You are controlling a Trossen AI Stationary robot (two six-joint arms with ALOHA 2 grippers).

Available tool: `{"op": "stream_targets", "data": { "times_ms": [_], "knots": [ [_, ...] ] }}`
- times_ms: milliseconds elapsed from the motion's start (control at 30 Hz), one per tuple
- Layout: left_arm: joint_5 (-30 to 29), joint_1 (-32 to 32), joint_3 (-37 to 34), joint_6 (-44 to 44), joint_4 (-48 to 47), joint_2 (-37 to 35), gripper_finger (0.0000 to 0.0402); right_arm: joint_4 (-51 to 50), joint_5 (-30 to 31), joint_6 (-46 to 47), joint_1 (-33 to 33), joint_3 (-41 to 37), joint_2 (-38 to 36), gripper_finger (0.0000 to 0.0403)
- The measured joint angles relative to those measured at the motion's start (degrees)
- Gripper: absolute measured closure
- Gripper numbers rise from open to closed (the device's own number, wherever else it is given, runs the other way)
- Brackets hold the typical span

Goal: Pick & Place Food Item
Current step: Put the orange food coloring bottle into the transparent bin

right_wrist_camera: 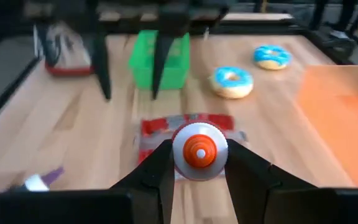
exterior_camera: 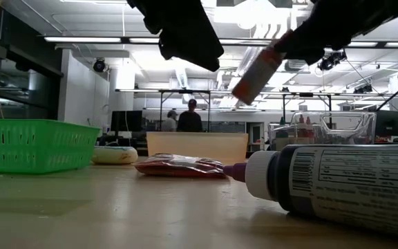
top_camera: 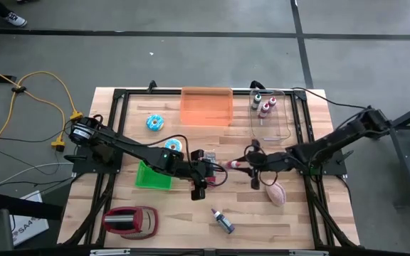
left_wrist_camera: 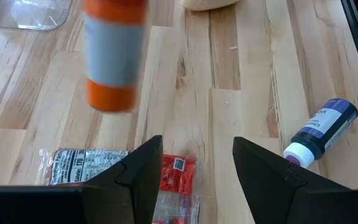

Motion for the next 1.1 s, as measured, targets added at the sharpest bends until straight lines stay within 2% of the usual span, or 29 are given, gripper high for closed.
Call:
{"op": "stream_targets", "data": {
  "times_ms": [333, 667, 833, 1100],
  "knots": [
    [-0.02, 0.0, 0.0, 0.0, 0.07, 0.0, 0.0213, -16.05, 13.67, 4.08, -2.48, 0.0, -11.14, 0.0295],
    [-0.04, 0.0, 0.0, 0.0, 0.09, 0.0, 0.0213, -20.52, 20.27, 4.46, -13.74, 0.0, -16.71, 0.0295],
    [-0.04, 0.0, 0.0, -0.02, 0.07, 0.0, 0.0213, -23.45, 20.65, 6.17, -22.05, 0.0, -18.25, 0.0295],
    [-0.07, 0.0, 0.0, 0.01, -0.19, 0.0, 0.0213, -40.71, 16.83, 18.95, -31.93, 0.0, -19.34, 0.0295]
  ]
}}
